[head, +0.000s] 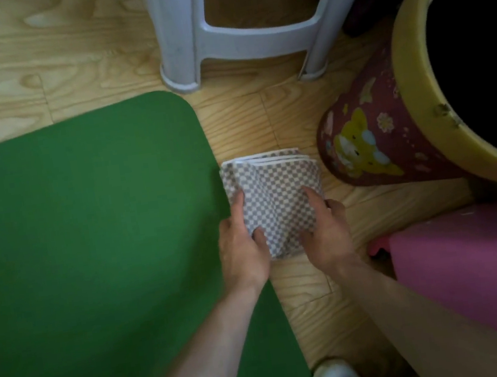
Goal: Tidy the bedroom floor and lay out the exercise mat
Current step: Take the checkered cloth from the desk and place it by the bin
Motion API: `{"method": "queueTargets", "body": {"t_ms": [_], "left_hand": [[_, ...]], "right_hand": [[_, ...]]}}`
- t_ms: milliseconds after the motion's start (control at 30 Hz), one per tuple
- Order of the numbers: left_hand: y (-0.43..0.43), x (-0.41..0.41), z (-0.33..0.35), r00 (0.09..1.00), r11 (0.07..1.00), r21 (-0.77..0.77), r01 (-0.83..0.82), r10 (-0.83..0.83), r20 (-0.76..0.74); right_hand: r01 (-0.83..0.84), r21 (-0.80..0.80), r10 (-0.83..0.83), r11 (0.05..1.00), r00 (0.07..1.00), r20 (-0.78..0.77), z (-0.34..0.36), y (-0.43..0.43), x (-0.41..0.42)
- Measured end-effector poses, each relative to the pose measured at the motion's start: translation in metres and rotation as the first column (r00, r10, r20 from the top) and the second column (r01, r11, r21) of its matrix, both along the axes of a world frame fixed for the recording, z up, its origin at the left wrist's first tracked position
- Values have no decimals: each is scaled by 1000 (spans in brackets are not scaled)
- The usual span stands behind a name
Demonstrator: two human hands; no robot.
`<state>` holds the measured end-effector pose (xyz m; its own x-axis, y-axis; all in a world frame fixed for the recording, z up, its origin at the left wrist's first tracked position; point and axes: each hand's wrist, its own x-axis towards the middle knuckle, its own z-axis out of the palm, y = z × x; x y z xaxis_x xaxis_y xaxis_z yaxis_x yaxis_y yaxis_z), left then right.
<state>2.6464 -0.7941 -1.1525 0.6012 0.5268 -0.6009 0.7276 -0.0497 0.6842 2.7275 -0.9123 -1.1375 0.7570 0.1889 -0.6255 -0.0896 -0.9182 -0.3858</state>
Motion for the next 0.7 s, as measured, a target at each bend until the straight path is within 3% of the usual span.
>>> {"method": "queueTargets", "body": {"t_ms": [100,300,367,433,500,567,633,700], "left_hand": [[-31,-10,0,999,997,-73,18,-15,32],[-86,-53,-3,997,988,-136,75,-73,25],[-94,-65,-2,993,987,-113,117,-117,10],[-94,-71,-2,982,981,41,188,-186,-44],[-88,-71,-3,928,870,323,373,-355,-113],[-81,-66,-7,814,688,472,551,-567,-125],[-72,-59,-13,675,531,484,695,-714,-185],[-61,-56,-22,590,443,428,787,-744,-314]], "right_hand": [[-4,-77,9,997,998,65,1,-21,-3],[-95,-215,103,972,994,27,-6,-81,-34],[-63,-221,73,973,997,36,-7,-92,-49],[-61,-246,86,967,992,95,-6,-96,-60],[-191,-293,245,937,957,158,-6,-94,-67],[-322,-261,366,910,920,143,-10,-86,-70],[-360,-240,384,902,921,63,-19,-80,-71],[-358,-222,367,907,930,-4,-28,-76,-70]]}}
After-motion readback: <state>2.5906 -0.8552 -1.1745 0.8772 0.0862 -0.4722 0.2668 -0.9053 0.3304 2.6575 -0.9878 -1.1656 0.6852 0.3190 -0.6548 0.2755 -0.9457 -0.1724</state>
